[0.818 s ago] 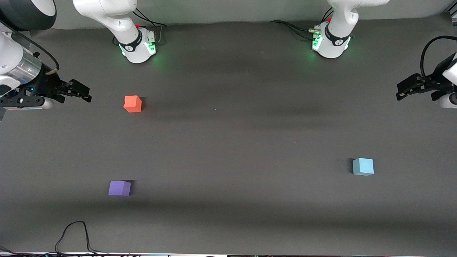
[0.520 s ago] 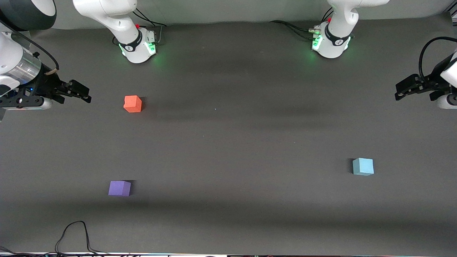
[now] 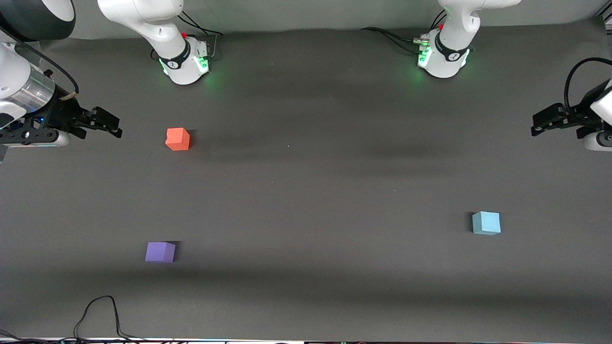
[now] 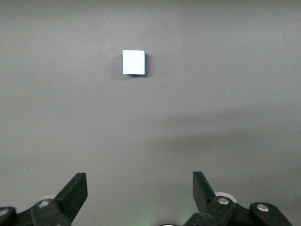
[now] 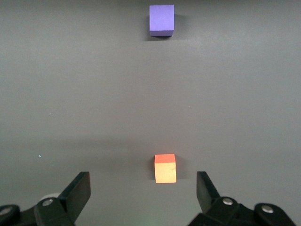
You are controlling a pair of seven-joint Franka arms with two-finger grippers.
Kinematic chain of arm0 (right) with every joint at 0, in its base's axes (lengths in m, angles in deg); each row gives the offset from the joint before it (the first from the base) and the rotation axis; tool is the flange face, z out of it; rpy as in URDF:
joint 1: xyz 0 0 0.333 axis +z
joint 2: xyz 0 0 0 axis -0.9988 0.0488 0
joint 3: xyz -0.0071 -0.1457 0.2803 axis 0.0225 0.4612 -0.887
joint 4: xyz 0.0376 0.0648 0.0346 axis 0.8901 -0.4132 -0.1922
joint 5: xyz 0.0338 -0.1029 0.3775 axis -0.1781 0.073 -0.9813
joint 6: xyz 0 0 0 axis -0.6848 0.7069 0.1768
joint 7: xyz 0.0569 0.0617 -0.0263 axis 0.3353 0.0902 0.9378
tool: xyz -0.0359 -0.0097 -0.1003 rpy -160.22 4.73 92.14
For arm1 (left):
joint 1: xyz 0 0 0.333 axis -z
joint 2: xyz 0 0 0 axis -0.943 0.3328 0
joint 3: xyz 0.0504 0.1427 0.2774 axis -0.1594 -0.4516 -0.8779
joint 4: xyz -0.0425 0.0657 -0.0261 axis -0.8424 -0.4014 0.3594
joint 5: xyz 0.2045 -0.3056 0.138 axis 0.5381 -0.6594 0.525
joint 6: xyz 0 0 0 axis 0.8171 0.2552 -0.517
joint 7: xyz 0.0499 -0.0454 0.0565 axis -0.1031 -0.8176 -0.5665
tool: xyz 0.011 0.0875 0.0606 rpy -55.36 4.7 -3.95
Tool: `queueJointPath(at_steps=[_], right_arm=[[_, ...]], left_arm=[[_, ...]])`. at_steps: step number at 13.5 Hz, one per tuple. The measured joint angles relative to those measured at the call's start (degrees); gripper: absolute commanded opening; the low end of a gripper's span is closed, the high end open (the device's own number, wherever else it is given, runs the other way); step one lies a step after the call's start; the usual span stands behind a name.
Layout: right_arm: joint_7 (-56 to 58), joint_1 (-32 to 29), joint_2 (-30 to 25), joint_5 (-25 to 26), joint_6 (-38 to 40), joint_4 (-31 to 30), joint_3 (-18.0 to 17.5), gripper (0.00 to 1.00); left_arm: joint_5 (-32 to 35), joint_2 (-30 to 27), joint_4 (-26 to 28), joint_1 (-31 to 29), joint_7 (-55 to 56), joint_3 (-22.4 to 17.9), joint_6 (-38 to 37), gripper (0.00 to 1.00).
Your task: Place blue block between orange and purple blocks
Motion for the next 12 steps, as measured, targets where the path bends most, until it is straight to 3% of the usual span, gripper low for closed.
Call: queueJointPath(at_steps=[6, 12], right_arm=[[0.09, 0.0, 0.0, 0.0, -0.09, 0.01, 0.0, 1.0], [0.2, 0.0, -0.15, 0.0, -0.9, 0.12, 0.09, 1.0]], left_arm=[[0.01, 3.23, 0.56, -1.15, -1.4, -0.03, 5.32, 1.0], [0.04, 14.45, 7.61, -1.65, -1.41, -0.03, 24.81, 1.0]])
